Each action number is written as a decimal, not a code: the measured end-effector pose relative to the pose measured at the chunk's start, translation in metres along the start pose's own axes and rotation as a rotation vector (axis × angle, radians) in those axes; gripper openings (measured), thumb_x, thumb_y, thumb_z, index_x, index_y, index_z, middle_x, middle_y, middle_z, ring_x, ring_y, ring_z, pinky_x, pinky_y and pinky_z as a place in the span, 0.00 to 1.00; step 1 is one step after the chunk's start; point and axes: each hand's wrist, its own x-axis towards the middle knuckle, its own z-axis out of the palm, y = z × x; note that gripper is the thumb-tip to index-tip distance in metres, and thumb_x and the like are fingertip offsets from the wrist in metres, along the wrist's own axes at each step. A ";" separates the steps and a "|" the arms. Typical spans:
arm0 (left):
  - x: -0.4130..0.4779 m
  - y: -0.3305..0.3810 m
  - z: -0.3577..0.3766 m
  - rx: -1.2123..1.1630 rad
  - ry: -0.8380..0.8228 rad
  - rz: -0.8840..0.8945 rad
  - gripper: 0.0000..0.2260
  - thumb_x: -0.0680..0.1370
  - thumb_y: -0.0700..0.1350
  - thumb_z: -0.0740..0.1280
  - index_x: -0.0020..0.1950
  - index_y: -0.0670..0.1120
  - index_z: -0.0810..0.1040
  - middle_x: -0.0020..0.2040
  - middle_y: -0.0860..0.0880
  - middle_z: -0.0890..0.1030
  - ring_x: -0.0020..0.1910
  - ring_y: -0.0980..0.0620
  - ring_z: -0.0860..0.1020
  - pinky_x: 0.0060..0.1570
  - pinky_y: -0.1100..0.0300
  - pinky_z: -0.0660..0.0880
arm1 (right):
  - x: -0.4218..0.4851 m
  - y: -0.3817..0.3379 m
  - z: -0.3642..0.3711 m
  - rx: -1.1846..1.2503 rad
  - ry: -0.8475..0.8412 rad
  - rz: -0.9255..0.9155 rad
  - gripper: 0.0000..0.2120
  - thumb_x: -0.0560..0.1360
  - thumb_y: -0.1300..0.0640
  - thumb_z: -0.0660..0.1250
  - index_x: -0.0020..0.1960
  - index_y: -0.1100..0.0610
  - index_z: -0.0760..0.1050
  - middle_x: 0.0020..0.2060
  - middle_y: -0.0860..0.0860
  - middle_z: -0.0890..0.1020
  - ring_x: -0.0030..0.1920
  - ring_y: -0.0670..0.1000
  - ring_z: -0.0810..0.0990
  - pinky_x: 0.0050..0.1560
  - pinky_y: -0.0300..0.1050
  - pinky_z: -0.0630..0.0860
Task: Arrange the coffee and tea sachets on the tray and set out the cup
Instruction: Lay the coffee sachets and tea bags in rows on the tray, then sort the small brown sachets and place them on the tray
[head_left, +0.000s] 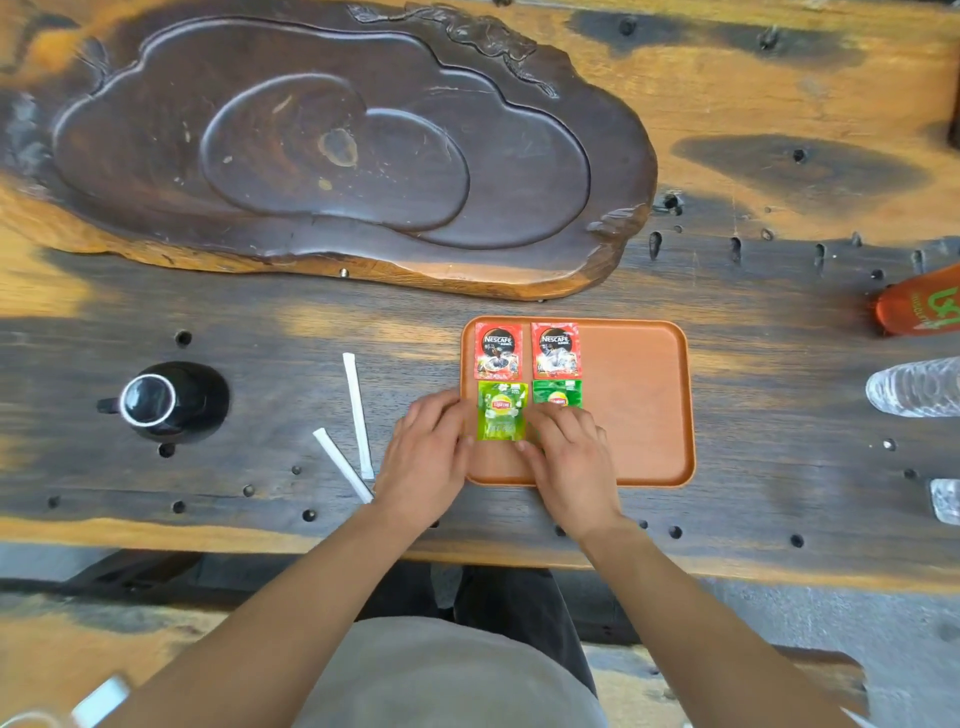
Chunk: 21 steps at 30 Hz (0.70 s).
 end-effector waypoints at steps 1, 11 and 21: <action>-0.007 -0.012 -0.008 -0.015 0.017 -0.049 0.17 0.80 0.46 0.64 0.68 0.47 0.75 0.66 0.49 0.75 0.67 0.49 0.70 0.67 0.51 0.71 | -0.002 -0.012 0.003 0.008 0.000 -0.024 0.15 0.79 0.51 0.67 0.63 0.54 0.76 0.58 0.51 0.80 0.57 0.55 0.74 0.53 0.53 0.73; -0.031 -0.084 -0.046 -0.078 -0.217 -0.174 0.10 0.78 0.43 0.68 0.59 0.46 0.79 0.53 0.51 0.76 0.55 0.50 0.75 0.57 0.55 0.74 | -0.025 -0.113 0.050 -0.100 -0.239 0.043 0.23 0.70 0.34 0.67 0.47 0.55 0.77 0.44 0.52 0.79 0.50 0.56 0.76 0.49 0.52 0.75; -0.021 -0.080 -0.041 -0.012 -0.252 -0.125 0.04 0.77 0.44 0.70 0.45 0.51 0.77 0.45 0.56 0.72 0.51 0.52 0.68 0.54 0.58 0.71 | -0.024 -0.139 0.070 0.022 -0.231 0.293 0.17 0.69 0.49 0.76 0.49 0.56 0.72 0.49 0.54 0.78 0.53 0.57 0.74 0.50 0.51 0.74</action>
